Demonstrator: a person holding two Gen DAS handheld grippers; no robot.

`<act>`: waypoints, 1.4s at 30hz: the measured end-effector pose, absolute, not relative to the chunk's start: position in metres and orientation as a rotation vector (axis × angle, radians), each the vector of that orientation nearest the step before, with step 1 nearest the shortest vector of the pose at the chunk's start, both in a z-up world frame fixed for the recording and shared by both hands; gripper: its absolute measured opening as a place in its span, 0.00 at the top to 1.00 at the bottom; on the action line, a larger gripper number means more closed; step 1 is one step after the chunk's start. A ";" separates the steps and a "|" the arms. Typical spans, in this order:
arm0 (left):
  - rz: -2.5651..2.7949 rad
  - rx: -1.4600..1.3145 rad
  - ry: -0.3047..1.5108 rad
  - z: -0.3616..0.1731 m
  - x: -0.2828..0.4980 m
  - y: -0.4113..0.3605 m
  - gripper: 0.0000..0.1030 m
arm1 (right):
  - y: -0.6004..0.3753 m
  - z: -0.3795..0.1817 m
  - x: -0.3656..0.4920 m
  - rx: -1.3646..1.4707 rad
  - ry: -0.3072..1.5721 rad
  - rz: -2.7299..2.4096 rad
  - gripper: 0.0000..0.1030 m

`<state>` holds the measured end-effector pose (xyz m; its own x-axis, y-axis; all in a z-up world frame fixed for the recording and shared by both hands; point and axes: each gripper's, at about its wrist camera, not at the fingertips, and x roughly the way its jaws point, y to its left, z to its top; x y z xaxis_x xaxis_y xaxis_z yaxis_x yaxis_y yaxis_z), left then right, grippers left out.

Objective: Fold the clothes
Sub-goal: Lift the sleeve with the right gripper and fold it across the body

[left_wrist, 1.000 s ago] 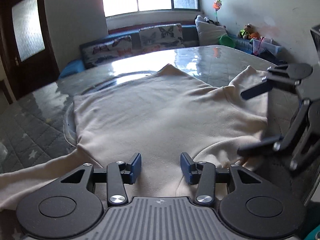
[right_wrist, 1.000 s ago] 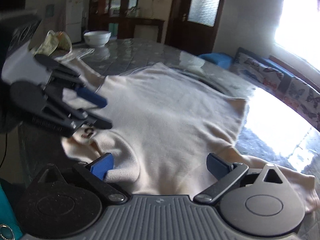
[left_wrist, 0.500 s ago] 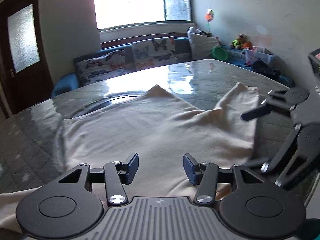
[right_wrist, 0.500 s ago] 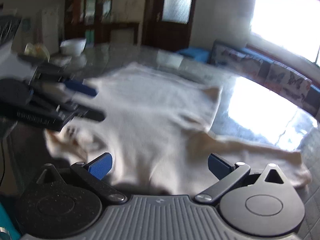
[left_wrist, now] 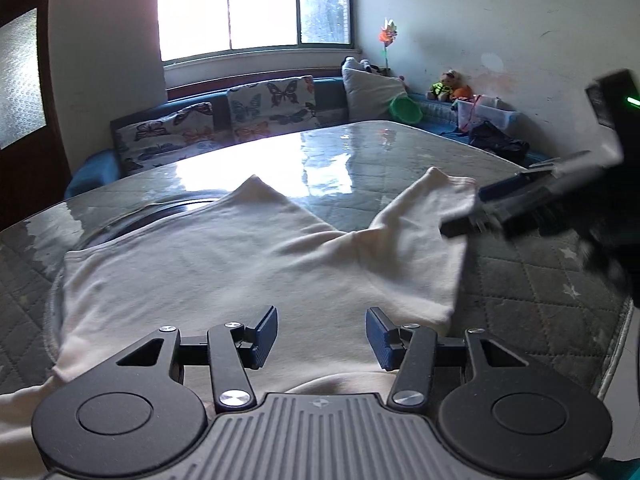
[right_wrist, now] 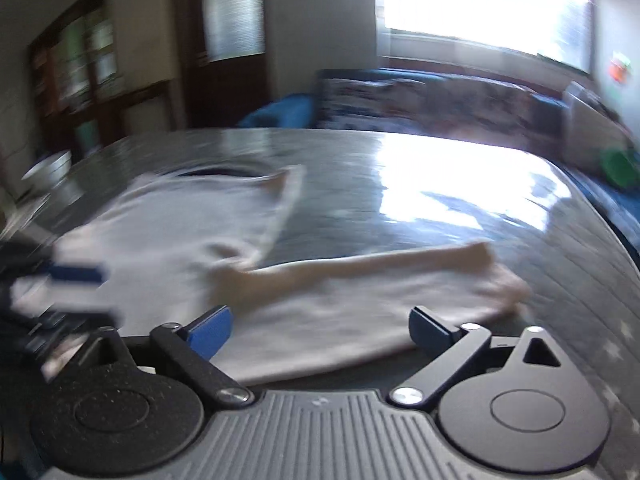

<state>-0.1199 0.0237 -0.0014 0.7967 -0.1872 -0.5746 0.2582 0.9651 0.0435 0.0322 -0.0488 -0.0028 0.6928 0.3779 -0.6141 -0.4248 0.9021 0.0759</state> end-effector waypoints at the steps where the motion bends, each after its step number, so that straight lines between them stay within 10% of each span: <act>1: -0.244 0.124 0.606 -0.002 -0.120 0.022 0.49 | -0.057 -0.004 0.040 -0.050 0.673 0.414 0.12; 16: -0.265 0.135 0.630 -0.002 -0.109 0.010 0.49 | -0.114 -0.028 0.105 0.131 0.723 0.150 0.52; 21: -0.263 0.138 0.634 -0.002 -0.104 0.007 0.49 | -0.120 -0.028 0.105 0.153 0.709 0.134 0.88; 42: -0.265 0.102 0.637 -0.009 -0.084 0.002 0.49 | -0.087 0.100 0.048 0.178 0.447 0.445 0.95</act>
<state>-0.0840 0.0017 -0.0087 0.7715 -0.2134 -0.5994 0.2755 0.9612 0.0123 0.0481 -0.0871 0.1003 0.8078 0.4525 -0.3777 -0.3756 0.8890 0.2617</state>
